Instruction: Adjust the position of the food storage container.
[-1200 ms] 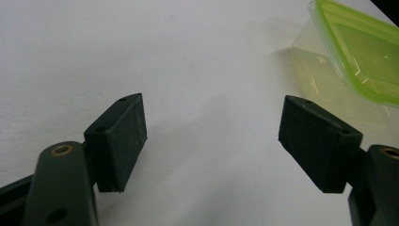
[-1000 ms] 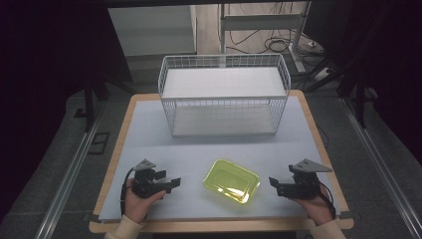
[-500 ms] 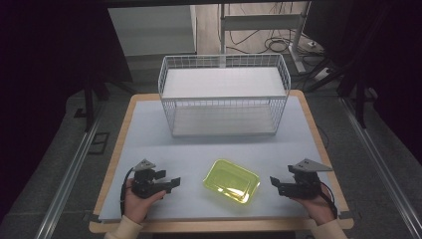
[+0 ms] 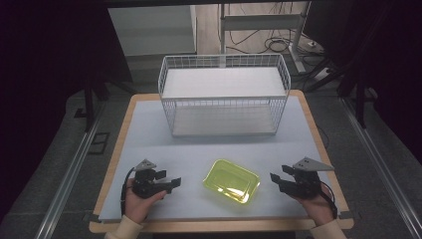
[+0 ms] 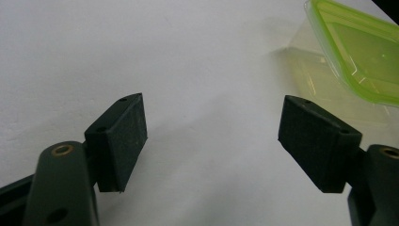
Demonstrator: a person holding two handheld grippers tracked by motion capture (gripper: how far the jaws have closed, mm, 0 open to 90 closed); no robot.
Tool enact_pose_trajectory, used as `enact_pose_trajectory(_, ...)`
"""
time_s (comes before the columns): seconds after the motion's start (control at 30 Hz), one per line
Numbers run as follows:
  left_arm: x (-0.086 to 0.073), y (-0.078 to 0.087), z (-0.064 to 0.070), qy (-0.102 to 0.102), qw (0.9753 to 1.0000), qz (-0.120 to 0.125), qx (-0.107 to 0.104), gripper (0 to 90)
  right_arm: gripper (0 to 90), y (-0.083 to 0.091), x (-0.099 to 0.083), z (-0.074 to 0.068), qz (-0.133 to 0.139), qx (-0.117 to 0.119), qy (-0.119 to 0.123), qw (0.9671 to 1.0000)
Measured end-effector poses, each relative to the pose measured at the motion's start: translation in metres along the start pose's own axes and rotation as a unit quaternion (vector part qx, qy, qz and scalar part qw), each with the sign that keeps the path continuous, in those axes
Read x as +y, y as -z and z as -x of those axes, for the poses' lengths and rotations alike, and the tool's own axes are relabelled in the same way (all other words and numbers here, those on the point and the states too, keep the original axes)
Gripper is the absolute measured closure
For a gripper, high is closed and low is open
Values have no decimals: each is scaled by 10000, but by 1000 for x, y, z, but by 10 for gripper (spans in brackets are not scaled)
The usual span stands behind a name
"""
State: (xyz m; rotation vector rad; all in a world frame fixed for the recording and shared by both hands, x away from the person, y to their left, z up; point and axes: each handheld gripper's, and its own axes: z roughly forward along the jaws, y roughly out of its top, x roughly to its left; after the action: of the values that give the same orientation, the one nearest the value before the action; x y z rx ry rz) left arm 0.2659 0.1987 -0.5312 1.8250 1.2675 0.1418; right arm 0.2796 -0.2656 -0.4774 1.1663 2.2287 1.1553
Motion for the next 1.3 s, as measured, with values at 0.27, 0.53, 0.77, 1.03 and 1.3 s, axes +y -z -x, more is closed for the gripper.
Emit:
enact_pose_trajectory(0.27,0,1,-1,12,10000,32,22,238,839,6,17,-22,-8,424,107,9990)
enact_pose_trajectory(0.53,0,-1,0,-43,10000,-39,30,238,896,8,23,-46,-34,892,407,9952)
enact_pose_trajectory(0.77,0,-1,-1,-16,10000,-55,24,238,896,5,25,-71,-96,1420,564,9882)
enact_pose_trajectory(1.03,0,-2,0,-27,9999,-96,21,238,896,-5,20,-95,-333,1771,810,9803)
enact_pose_trajectory(1.3,0,-2,0,-29,10000,-92,1,238,896,-14,11,-113,-600,1832,1089,9752)
